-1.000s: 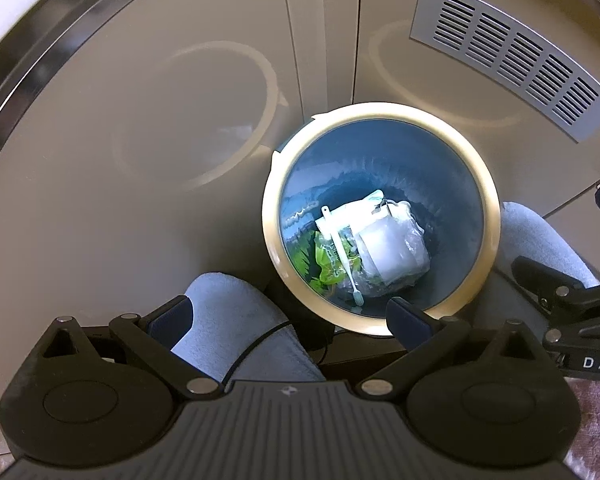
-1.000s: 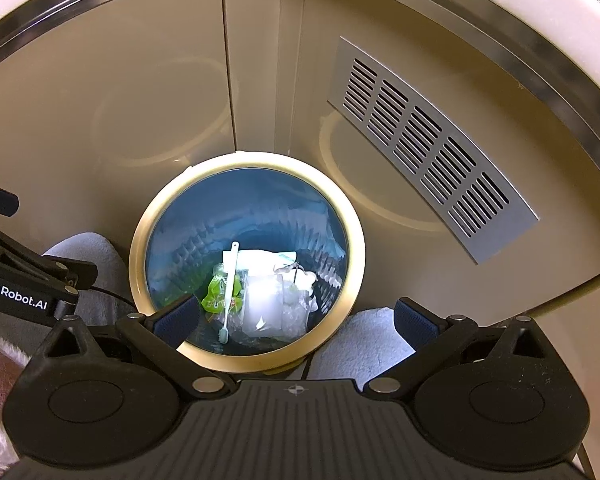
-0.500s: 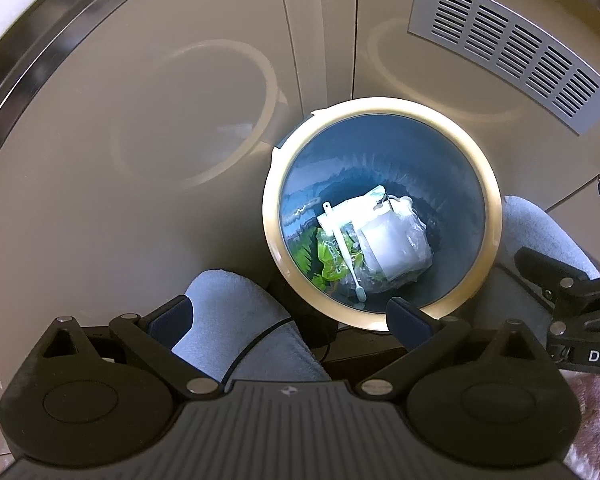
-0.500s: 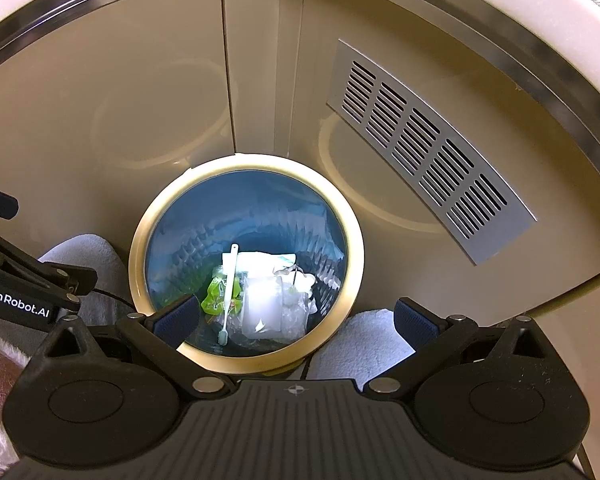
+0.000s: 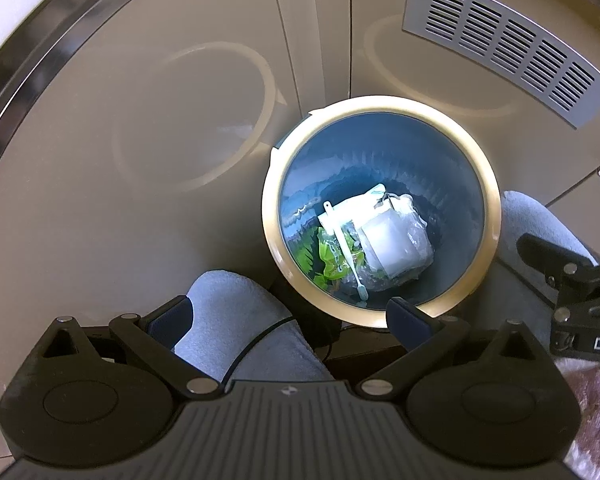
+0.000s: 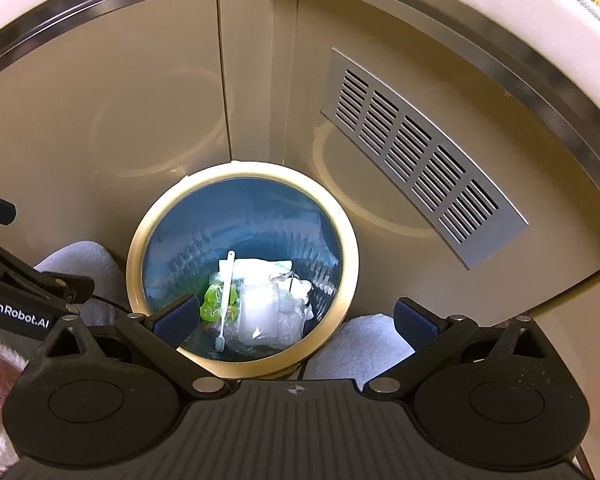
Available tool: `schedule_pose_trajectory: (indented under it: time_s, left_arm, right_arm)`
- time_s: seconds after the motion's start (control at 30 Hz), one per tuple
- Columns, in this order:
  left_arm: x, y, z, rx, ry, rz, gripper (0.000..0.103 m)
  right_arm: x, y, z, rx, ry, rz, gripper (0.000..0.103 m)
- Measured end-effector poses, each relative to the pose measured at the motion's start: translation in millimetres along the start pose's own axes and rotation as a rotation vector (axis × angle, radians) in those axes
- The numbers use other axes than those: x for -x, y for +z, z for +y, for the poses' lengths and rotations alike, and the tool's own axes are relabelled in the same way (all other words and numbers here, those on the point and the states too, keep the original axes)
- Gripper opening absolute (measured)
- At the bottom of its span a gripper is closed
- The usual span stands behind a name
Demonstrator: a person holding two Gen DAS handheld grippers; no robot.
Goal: Collect trash
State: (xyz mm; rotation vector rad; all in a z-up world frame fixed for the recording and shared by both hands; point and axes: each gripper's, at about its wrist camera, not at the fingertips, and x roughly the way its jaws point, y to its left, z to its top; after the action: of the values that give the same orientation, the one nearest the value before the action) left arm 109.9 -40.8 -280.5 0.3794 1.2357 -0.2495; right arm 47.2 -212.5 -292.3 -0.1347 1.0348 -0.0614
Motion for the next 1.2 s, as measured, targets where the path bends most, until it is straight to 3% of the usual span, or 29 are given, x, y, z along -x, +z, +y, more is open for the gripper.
schedule_pose_trajectory:
  time_s: [1.2]
  left_arm:
    - [6.6, -3.0, -3.3, -0.033, 0.046, -0.009, 0.103]
  right_arm:
    - [10.1, -1.4, -0.6, -0.007, -0.013, -0.042, 0.103]
